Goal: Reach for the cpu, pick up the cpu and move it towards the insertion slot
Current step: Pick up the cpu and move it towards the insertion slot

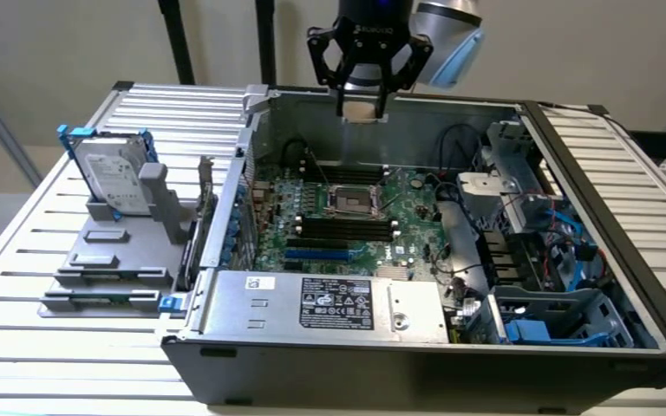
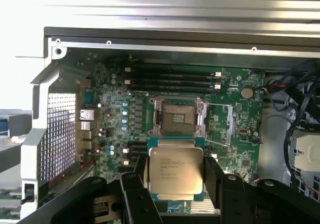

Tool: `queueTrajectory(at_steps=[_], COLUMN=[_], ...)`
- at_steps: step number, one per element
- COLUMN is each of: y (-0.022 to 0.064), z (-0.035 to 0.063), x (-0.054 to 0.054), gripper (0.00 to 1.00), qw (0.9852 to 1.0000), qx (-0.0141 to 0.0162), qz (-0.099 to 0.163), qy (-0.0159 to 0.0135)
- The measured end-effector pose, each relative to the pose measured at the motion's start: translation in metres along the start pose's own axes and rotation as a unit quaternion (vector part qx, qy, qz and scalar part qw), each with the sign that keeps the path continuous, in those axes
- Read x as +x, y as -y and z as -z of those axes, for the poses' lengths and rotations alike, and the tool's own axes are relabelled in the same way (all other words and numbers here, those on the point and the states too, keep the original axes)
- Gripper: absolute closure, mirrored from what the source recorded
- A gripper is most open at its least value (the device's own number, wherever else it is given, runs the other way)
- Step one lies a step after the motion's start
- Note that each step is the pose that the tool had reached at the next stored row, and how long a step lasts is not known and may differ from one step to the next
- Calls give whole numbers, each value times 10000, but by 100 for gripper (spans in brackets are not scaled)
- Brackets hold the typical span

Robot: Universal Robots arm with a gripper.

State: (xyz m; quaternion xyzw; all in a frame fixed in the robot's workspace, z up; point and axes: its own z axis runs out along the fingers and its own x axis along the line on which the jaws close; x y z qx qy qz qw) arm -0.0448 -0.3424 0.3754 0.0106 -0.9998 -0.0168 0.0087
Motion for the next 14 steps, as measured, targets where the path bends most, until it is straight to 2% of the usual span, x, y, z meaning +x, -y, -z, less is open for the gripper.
queueTrajectory(at_steps=[14], y=[-6], z=[-9], x=[-9], gripper=[46], qw=[10000], qx=[-7], qz=[0], qy=[0])
